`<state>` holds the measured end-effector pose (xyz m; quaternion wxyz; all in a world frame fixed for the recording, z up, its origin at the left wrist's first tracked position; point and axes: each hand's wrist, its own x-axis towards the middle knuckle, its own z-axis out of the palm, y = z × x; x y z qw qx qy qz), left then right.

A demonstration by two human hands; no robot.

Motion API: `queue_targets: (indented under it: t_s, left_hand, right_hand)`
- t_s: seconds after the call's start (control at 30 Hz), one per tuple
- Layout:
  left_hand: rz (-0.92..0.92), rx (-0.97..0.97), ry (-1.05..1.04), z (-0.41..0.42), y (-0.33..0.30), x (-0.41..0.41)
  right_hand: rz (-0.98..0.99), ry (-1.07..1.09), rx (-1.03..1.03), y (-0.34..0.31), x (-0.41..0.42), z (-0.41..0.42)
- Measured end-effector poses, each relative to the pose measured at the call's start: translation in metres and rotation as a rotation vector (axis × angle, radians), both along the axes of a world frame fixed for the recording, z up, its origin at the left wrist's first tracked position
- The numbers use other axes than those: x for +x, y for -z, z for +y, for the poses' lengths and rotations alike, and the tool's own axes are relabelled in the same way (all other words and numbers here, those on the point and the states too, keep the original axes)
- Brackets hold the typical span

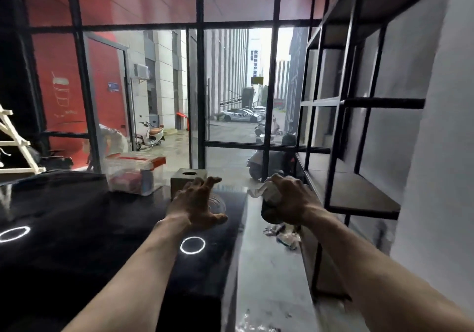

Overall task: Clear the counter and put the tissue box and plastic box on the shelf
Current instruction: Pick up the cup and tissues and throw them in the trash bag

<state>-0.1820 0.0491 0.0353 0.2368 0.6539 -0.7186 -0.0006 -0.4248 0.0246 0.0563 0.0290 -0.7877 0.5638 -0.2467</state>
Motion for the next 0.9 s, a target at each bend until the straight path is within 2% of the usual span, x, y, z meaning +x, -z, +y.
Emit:
queue_targets:
  t_s: [0.2, 0.4, 0.63, 0.9]
  left_hand:
    - [-0.016, 0.002, 0.028, 0.005, 0.014, -0.1]
    - [-0.04, 0.053, 0.036, -0.003, 0.037, -0.152]
    - [-0.027, 0.125, 0.026, -0.023, 0.091, -0.168]
    - [0.037, 0.287, 0.011, -0.077, 0.207, -0.154]
  right_hand:
    - [0.015, 0.034, 0.074, 0.013, -0.098, 0.014]
    - [0.014, 0.052, 0.129, 0.043, -0.139, 0.01]
    - [0.015, 0.055, 0.195, 0.092, -0.145, -0.014]
    - [0.041, 0.065, 0.303, 0.206, -0.112, -0.076]
